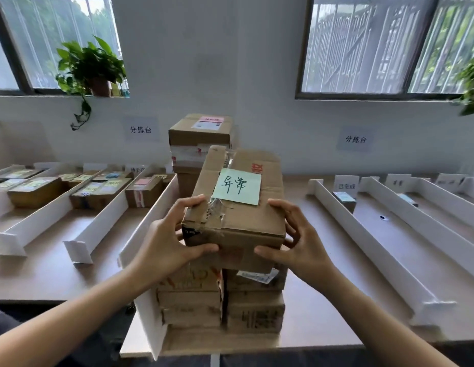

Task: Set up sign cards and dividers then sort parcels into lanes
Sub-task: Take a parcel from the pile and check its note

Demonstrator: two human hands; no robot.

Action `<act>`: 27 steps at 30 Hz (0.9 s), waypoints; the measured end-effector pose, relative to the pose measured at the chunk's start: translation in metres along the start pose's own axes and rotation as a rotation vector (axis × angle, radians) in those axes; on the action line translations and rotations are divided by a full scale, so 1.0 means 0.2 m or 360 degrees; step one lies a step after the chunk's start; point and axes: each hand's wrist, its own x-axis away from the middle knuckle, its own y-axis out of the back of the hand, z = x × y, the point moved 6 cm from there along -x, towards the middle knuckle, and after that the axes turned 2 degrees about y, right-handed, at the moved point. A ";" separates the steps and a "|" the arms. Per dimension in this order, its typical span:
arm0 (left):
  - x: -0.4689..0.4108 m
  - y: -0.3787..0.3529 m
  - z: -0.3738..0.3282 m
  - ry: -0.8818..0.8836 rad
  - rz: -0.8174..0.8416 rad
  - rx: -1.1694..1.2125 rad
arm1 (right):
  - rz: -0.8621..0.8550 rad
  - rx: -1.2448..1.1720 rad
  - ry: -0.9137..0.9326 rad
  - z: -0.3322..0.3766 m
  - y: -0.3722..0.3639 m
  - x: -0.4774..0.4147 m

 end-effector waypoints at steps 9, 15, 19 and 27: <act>-0.09 -0.48 -0.30 -0.0225 0.0089 0.0102 | -0.0215 0.0107 0.0023 0.06 0.55 0.21; -0.11 -0.99 -0.58 -0.0365 0.0123 0.0150 | -0.0301 0.0244 0.0024 0.11 1.06 0.48; -0.09 -1.35 -0.77 -0.0433 0.0166 0.0203 | -0.0389 0.0298 -0.0053 0.08 1.40 0.67; 0.01 -1.90 -1.06 -0.0502 0.0252 0.0341 | -0.0526 0.0346 -0.0110 0.03 1.89 0.98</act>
